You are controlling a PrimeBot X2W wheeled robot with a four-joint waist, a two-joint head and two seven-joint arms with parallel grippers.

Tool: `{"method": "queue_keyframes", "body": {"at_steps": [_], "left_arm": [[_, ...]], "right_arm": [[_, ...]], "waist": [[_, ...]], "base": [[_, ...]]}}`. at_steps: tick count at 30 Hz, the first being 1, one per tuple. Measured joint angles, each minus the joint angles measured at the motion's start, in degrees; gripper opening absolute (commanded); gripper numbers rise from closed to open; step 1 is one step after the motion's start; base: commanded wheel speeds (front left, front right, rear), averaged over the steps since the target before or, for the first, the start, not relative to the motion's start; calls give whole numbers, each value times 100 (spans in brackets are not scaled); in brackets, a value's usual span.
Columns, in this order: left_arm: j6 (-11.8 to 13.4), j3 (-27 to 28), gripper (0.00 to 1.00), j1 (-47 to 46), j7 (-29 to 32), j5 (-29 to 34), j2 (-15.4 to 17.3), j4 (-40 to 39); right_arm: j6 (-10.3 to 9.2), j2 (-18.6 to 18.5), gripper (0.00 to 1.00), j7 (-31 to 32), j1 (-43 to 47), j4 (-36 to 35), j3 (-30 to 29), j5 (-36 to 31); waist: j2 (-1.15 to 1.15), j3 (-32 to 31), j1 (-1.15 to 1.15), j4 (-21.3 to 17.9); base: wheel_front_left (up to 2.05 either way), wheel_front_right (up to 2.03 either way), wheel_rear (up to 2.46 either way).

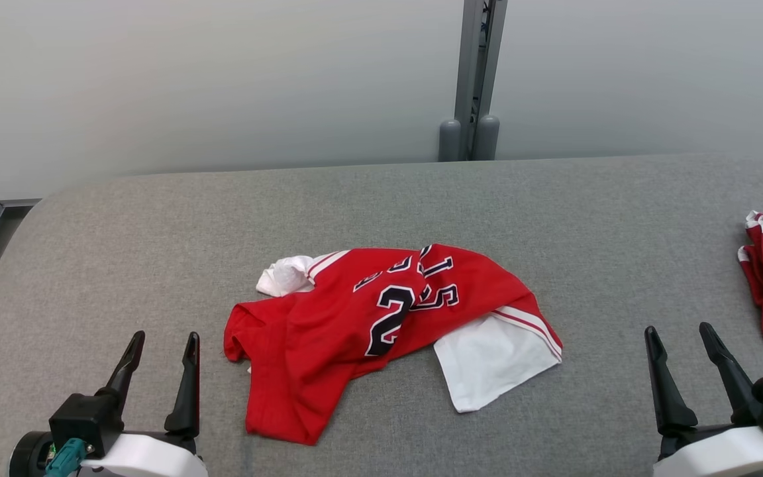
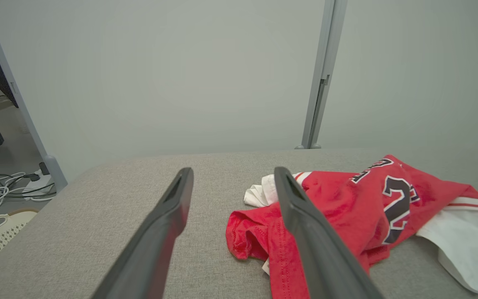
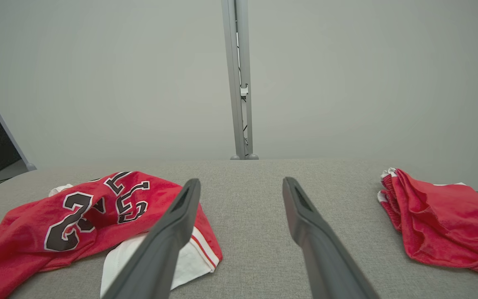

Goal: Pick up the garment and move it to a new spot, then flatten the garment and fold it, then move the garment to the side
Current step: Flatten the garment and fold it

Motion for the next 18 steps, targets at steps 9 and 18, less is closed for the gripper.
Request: {"method": "queue_keyframes", "body": {"at_steps": [9,18], "left_arm": [[24,-40,100,-17,0,-10,-2,-38],[20,-129,100,-401,-35,10,-65,-120]], "right_arm": [[0,-1,100,62,-5,8,146,-34],[0,-33,100,247,-281,826,1430,-73]], "waist": [[0,74,0,51],[0,452,0,264]], "base": [[0,0,0],[0,0,0]]}}
